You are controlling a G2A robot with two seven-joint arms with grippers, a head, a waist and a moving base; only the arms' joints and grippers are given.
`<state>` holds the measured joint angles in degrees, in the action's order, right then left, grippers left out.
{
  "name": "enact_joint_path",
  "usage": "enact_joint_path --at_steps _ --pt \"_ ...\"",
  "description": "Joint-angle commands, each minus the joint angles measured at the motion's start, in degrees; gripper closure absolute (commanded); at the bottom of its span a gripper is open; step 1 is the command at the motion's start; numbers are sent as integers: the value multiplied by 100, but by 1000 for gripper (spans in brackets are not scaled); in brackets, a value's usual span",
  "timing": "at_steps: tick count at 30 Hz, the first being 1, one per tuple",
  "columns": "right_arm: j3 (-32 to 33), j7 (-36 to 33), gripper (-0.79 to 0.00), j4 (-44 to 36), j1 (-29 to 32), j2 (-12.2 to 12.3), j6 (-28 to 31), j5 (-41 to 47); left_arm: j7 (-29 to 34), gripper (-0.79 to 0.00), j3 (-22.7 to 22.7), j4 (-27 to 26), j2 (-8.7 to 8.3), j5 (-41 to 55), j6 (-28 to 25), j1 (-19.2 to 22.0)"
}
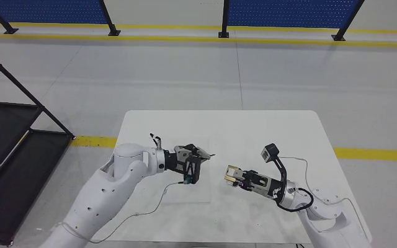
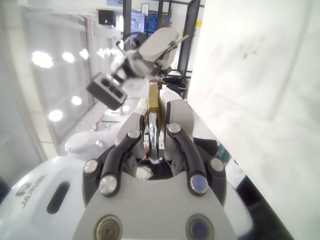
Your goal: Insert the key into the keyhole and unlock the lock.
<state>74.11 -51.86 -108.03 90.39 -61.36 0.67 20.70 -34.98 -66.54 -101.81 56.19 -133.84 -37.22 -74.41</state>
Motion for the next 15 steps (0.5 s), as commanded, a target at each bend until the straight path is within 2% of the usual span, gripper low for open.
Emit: enact_joint_path --at_steps 1,4,6,15 --pt "0 0 0 0 0 0 0 0 -1110 0 1 258 -70 -1011 949 43" --pt "0 0 0 0 0 0 0 0 -1699 0 -19 409 -118 -1424 1891 103" --pt "0 0 0 0 0 0 0 0 -1900 0 -31 519 -134 -1542 2236 156" --pt "0 0 0 0 0 0 0 0 -1916 0 -29 538 -136 -1555 2261 162"
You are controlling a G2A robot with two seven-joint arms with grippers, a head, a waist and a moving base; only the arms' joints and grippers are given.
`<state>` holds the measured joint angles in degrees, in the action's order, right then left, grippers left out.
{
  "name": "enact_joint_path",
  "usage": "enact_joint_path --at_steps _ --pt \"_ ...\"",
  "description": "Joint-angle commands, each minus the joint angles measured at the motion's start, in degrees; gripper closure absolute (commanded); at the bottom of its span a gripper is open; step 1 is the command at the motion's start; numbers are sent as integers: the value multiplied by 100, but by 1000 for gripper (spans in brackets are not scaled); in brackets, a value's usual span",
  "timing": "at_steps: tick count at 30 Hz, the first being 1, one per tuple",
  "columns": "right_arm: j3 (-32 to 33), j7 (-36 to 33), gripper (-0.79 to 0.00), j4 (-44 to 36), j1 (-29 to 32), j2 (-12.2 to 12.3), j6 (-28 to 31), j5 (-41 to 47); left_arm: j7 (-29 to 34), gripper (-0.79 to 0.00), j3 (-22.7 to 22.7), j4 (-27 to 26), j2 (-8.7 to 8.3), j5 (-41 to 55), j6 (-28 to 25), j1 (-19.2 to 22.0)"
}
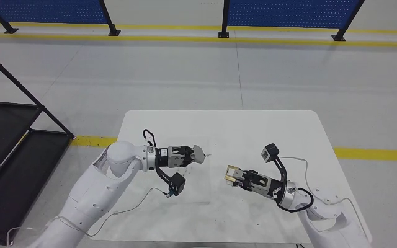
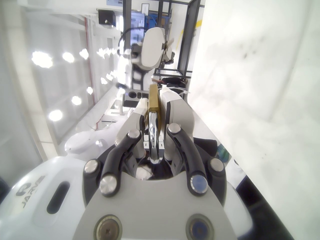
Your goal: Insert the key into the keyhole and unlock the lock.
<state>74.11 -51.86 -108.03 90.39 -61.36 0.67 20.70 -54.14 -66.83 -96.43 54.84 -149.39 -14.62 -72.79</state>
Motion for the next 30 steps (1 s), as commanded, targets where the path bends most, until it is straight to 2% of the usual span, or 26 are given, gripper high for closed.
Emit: enact_joint_path --at_steps 1,3,5,7,13,16,21,30 --pt "0 0 0 0 0 0 0 0 0 0 0 0 0 0 1 0" --pt "0 0 0 0 0 0 0 0 35 0 30 -57 2 -67 110 -9" --pt "0 0 0 0 0 0 0 0 -32 0 122 -155 -25 -689 555 26" --pt "0 0 0 0 0 0 0 0 -382 0 173 -118 -33 -747 1010 64" --pt "0 0 0 0 0 0 0 0 -1428 0 292 392 -15 -464 2355 399" --pt "0 0 0 0 0 0 0 0 -1762 0 428 721 24 -265 2744 615" --pt "0 0 0 0 0 0 0 0 -2262 0 754 1212 112 -32 3164 995" --pt "0 0 0 0 0 0 0 0 -2240 0 761 1239 115 -84 3214 1027"
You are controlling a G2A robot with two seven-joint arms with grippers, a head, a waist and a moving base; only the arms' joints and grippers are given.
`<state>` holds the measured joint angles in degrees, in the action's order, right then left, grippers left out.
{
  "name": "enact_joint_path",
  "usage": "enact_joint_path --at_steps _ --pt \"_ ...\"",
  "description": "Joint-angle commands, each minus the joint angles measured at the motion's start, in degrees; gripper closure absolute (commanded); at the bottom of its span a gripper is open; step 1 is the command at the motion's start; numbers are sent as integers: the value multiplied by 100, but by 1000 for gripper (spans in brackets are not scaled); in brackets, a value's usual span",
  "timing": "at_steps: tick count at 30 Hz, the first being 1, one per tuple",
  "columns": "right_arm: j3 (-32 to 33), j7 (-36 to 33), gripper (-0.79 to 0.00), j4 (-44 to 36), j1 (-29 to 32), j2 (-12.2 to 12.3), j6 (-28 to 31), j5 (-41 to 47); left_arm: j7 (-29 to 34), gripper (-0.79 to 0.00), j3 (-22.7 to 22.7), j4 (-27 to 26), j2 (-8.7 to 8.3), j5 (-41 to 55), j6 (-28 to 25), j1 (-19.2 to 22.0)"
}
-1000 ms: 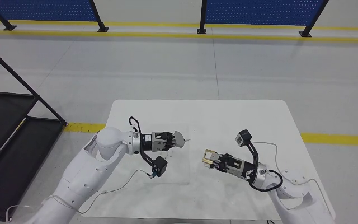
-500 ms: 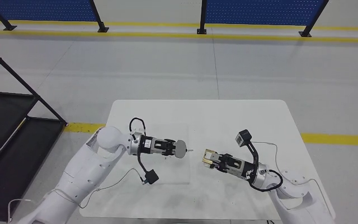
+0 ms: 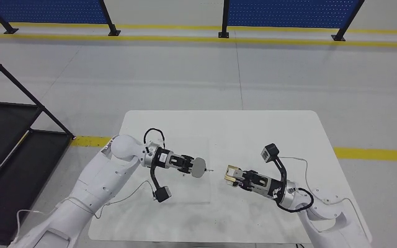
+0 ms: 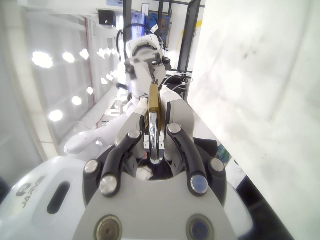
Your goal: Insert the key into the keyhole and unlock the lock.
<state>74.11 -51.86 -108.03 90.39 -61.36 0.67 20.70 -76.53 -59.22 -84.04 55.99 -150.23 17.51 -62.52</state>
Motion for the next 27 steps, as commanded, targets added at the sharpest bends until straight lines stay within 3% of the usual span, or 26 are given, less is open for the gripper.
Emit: enact_joint_path --at_steps 1,3,6,11,27 --pt "-21 44 0 32 3 -4 -12 18 129 0 -2 -10 6 96 -20 -47" --pt "-56 -2 0 0 -67 12 51 -336 155 0 -27 -12 4 308 -35 -105" --pt "-172 -454 0 67 -234 5 258 -19 -111 0 -92 -2 -9 671 75 -145" --pt "-349 -604 0 236 -411 -24 440 292 -258 0 -157 38 -34 818 133 -207" --pt "-741 -299 0 318 -665 -69 759 -1 -184 0 -100 -95 -49 883 128 -335"
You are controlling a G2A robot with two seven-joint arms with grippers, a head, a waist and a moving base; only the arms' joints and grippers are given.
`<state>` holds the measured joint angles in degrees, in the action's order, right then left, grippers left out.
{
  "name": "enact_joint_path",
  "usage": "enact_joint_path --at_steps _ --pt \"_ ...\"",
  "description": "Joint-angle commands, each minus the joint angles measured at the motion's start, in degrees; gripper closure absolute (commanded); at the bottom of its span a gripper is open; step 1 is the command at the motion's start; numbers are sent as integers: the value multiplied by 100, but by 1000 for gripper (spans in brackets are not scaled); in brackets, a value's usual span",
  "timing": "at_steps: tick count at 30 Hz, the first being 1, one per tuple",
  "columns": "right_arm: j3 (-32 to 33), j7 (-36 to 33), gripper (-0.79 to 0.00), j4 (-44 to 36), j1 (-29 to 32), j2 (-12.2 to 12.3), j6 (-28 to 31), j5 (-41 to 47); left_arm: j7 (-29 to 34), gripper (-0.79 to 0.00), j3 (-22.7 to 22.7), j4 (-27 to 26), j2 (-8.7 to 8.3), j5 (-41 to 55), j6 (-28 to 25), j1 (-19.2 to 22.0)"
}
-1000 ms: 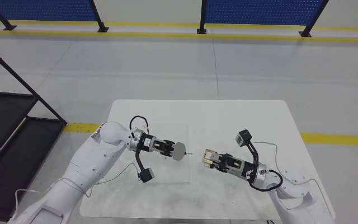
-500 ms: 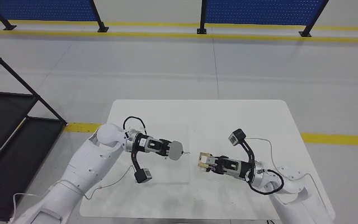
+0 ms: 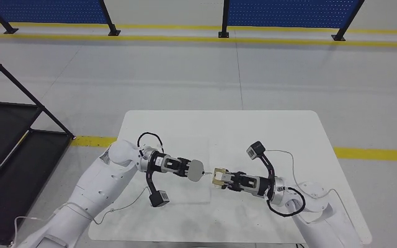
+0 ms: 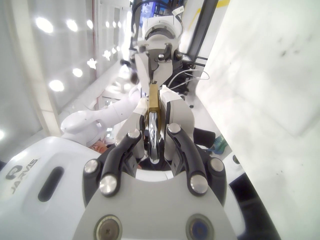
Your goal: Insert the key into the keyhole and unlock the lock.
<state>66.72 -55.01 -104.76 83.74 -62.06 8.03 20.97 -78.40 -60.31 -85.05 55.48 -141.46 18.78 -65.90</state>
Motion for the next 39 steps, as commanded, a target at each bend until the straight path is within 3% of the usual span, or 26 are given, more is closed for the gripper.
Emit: enact_joint_path --at_steps 1,32,39 --pt "-2 50 0 -13 7 3 46 -58 3 0 19 14 3 5 -6 8" --pt "-72 132 0 -29 30 46 139 -159 -135 0 243 282 38 88 13 194" --pt "-53 -399 0 55 -139 79 73 -58 -616 0 131 240 -29 18 -224 302"
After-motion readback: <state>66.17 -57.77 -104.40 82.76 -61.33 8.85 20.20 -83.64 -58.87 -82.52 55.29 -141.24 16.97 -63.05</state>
